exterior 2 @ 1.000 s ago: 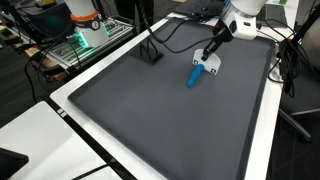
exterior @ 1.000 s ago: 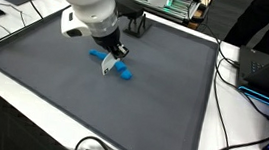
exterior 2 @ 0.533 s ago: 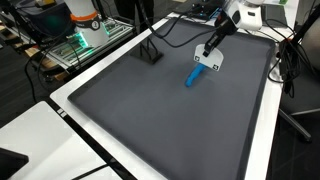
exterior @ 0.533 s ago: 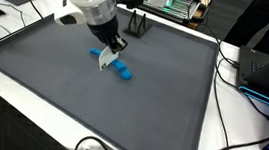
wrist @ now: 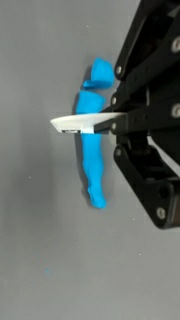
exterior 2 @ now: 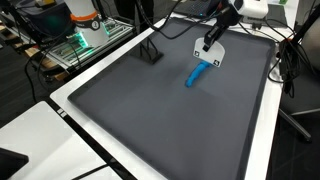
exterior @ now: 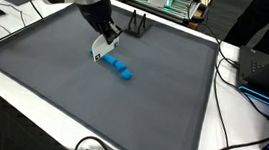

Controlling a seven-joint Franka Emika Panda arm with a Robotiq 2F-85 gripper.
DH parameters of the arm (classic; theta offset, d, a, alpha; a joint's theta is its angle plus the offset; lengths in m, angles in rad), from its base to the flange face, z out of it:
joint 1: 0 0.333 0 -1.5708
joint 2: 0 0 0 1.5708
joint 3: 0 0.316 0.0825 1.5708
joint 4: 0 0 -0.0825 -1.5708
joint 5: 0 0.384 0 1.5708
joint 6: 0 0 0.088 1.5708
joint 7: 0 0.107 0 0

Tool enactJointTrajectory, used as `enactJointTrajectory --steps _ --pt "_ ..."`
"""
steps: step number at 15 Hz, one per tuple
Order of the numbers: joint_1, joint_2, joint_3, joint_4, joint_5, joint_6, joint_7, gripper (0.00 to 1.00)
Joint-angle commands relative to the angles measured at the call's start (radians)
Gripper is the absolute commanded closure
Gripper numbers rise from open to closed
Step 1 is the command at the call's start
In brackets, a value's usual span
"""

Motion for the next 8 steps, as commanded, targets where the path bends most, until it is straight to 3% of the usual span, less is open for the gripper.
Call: enactJointTrajectory --steps 1,8 --pt "-0.01 -0.009 -0.004 -0.042 0.001 0.018 -0.005 0.99" --pt "-0.012 0.018 -0.004 -0.044 0.005 0.052 -0.005 0.99"
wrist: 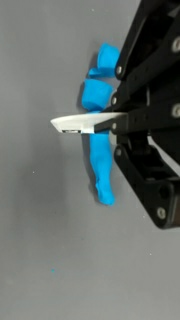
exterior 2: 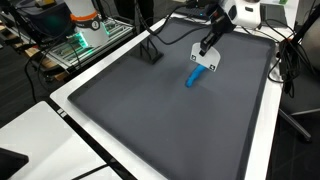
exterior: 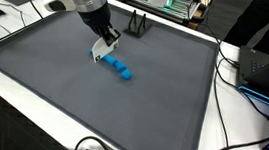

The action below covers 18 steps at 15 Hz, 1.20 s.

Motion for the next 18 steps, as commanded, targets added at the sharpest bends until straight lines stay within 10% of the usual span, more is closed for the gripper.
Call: enactJointTrajectory --steps 1,18 --pt "-0.003 0.007 -0.001 -0.02 0.003 0.038 -0.003 0.99" --pt "-0.001 0.068 -0.004 -0.009 -0.005 0.081 -0.009 0.99"
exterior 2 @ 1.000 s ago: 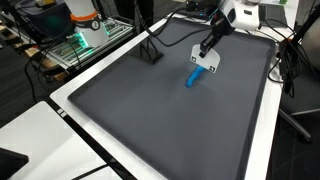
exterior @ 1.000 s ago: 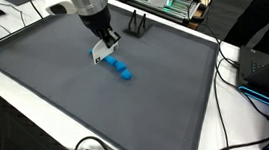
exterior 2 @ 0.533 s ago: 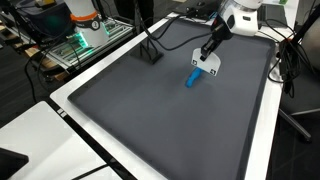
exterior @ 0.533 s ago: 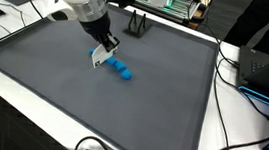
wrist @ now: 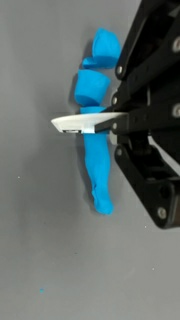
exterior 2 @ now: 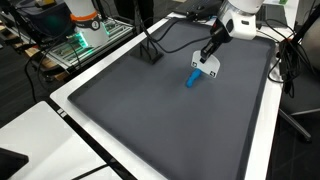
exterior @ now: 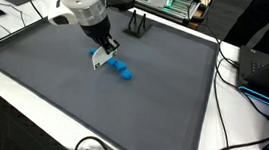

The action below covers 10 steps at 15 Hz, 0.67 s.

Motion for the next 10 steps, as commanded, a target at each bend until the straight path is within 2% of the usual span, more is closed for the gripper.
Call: enactJointTrajectory --steps 1,10 --pt "-0.001 0.024 -0.003 -0.002 -0.004 0.003 -0.01 0.99" --pt "-0.006 0.029 0.0 -0.022 -0.003 -0.02 -0.027 0.99"
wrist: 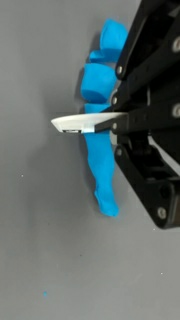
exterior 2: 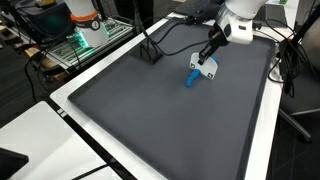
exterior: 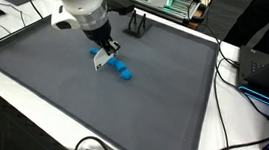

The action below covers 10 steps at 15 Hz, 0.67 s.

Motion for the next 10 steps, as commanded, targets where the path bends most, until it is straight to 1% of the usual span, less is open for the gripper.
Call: enactJointTrajectory --steps 1,7,10 --pt "-0.007 0.008 0.002 -0.03 0.0 -0.017 -0.026 0.99" --pt "-0.011 -0.011 0.005 -0.057 0.003 -0.024 -0.053 0.99" --pt "-0.011 -0.023 0.006 -0.06 -0.001 -0.052 -0.074 0.99"
